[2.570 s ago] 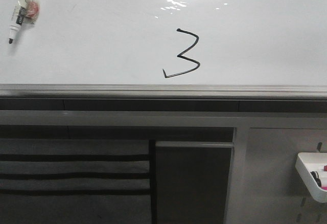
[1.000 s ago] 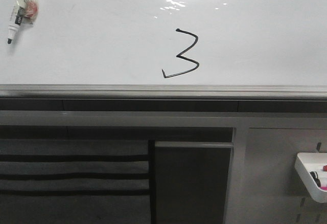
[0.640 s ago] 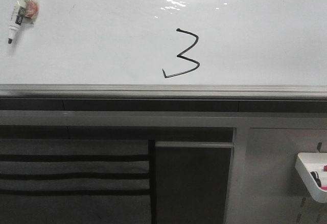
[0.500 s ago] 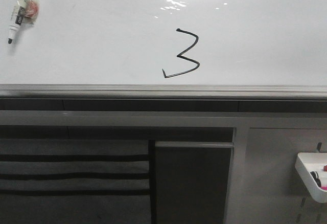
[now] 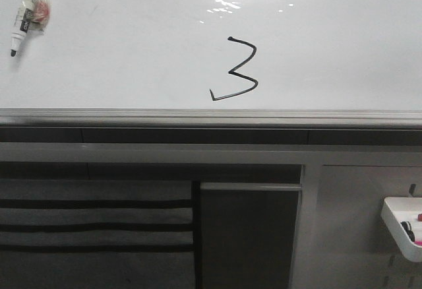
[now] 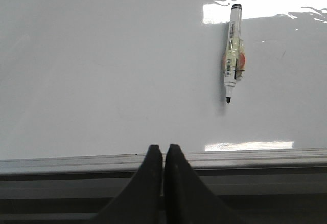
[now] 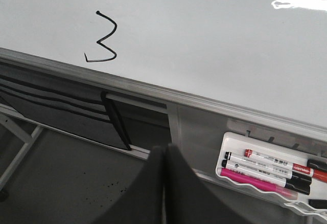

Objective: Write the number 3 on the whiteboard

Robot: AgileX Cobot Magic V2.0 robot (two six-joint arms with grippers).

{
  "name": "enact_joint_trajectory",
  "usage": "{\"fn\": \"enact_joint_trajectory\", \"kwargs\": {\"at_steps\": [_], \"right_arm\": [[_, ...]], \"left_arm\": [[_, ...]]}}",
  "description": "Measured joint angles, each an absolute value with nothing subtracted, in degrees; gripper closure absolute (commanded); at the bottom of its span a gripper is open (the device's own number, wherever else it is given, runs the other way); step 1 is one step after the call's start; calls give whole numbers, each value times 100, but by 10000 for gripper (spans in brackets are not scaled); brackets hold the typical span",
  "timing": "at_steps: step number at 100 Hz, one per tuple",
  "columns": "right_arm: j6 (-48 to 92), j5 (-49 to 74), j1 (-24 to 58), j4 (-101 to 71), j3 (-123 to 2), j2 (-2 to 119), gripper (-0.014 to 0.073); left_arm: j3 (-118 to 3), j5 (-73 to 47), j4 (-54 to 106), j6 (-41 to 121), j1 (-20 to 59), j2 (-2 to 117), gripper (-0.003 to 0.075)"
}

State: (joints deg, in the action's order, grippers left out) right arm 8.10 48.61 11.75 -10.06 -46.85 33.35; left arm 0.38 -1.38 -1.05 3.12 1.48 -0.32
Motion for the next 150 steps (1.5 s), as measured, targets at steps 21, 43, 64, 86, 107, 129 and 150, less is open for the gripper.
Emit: {"fn": "enact_joint_trajectory", "kwargs": {"at_steps": [21, 43, 64, 86, 107, 129, 150], "right_arm": [[810, 3636, 709, -997, -3781, 2499, 660], [810, 1800, 51, -1042, -1678, 1109, 660], [810, 849, -29, -1076, -87, 181, 660], [810, 513, -42, -1076, 103, -53, 660], [319, 501, -42, -806, 103, -53, 660], [-637, 229, -42, -231, 103, -53, 660], [-713, 229, -42, -189, 103, -53, 660]], "left_arm": [[38, -138, -118, 312, 148, -32, 738], [38, -138, -118, 312, 148, -32, 738], [38, -138, -118, 312, 148, -32, 738], [38, -138, -118, 312, 148, -32, 738], [38, -138, -118, 312, 148, -32, 738], [38, -138, -118, 312, 148, -32, 738], [38, -138, -118, 312, 148, -32, 738]]}}
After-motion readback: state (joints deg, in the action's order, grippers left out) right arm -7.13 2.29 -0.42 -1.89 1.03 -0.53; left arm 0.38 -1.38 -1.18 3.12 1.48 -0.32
